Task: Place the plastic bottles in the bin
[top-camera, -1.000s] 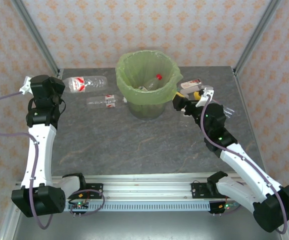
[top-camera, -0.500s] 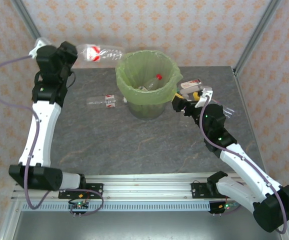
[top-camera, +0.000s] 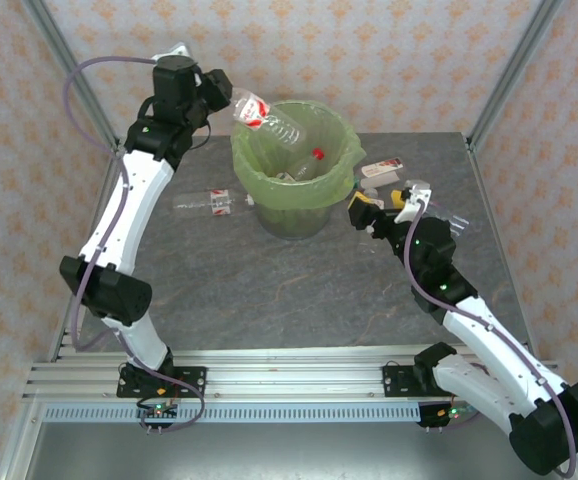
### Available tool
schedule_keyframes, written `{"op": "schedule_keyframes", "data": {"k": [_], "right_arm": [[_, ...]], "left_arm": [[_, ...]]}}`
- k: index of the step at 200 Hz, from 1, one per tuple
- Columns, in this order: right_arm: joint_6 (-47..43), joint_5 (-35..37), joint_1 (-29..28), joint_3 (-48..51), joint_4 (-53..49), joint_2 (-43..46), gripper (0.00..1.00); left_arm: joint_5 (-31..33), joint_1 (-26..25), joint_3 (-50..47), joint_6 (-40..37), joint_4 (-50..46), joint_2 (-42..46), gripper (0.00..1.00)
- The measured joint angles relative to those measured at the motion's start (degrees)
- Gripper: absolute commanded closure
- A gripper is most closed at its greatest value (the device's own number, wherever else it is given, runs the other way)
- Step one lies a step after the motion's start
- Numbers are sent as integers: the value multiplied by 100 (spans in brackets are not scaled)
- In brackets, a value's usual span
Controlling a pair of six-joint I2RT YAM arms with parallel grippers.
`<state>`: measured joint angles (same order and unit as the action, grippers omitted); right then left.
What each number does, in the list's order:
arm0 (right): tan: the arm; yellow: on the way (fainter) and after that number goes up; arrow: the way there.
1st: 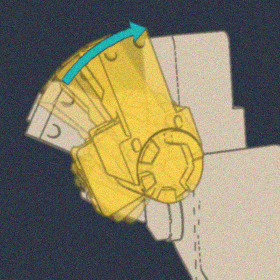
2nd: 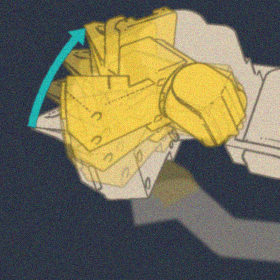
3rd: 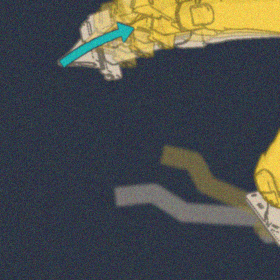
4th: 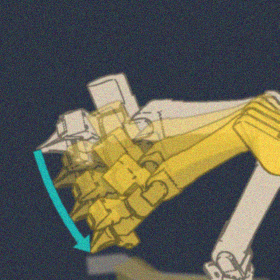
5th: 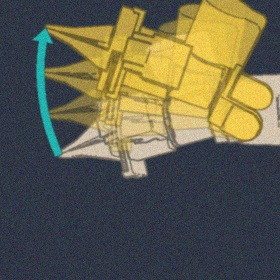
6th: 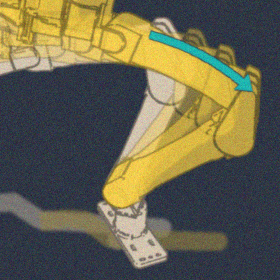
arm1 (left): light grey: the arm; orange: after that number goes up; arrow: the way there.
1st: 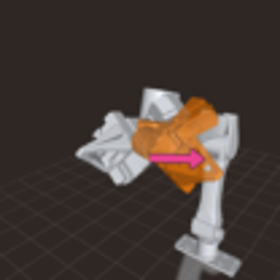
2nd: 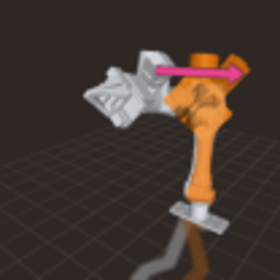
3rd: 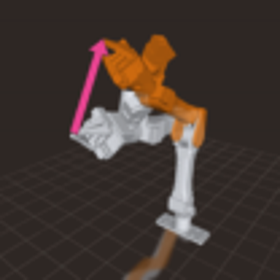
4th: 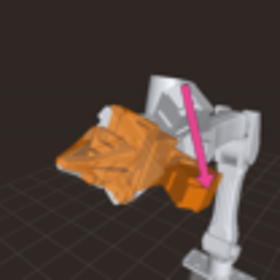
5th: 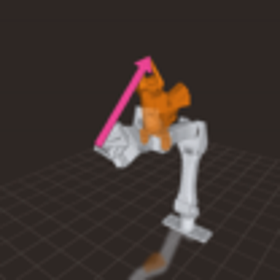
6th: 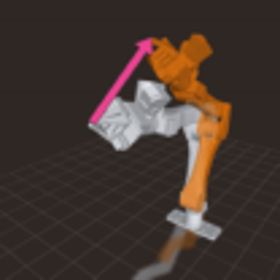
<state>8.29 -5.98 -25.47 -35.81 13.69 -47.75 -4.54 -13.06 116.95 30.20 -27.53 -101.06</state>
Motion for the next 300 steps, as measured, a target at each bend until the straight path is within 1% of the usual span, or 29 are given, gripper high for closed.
{"op": "schedule_keyframes", "data": {"k": [64,68,76,81,85,87,90,94,102,130,157,167,178,204,222,239,252,277,300], "right_arm": [[94,66,0,15,-44,127,1],[98,66,0,15,-44,127,1],[114,70,0,15,-44,127,1],[125,83,0,15,-44,127,1],[140,87,0,15,-44,127,1],[138,92,0,15,-46,127,1],[149,101,0,15,-46,127,1],[160,107,0,15,-46,127,1],[170,116,0,15,-46,127,1],[221,157,0,15,-87,127,1],[243,295,0,17,-90,125,1],[269,411,0,24,-87,118,1],[297,568,0,28,-83,81,1],[437,1012,0,35,-83,-105,1],[586,1338,17,28,-133,-310,1],[776,1488,101,-59,-385,-562,1],[940,1558,166,-114,-527,-710,1],[1283,1698,249,-116,-748,-807,1],[1486,1711,367,-116,-951,-822,1]], "left_arm": [[-400,-216,557,-136,-398,-1043,100],[-417,-232,616,-136,-433,-1110,95],[-490,-260,741,-116,-485,-1268,78],[-557,-273,807,-109,-509,-1355,64],[-625,-275,855,-57,-520,-1425,49],[-667,-282,879,-46,-529,-1458,43],[-721,-291,909,-28,-533,-1499,35],[-787,-310,962,-9,-551,-1569,29],[-931,-319,1126,46,-621,-1725,23],[-1145,-391,2026,114,-935,-2194,14],[-1189,-439,2135,120,-1093,-2173,8],[-1200,-448,2120,133,-1128,-2140,1],[-1215,-448,1976,118,-1126,-2022,0],[-1344,-446,1248,129,-1034,-1434,0],[-1648,-446,769,140,-835,-955,0],[-1941,-446,409,140,-544,-492,0],[-2037,-448,57,142,-317,-120,0],[-2004,-448,-968,144,142,730,0],[-1515,-448,-2138,184,570,1521,0]]}}
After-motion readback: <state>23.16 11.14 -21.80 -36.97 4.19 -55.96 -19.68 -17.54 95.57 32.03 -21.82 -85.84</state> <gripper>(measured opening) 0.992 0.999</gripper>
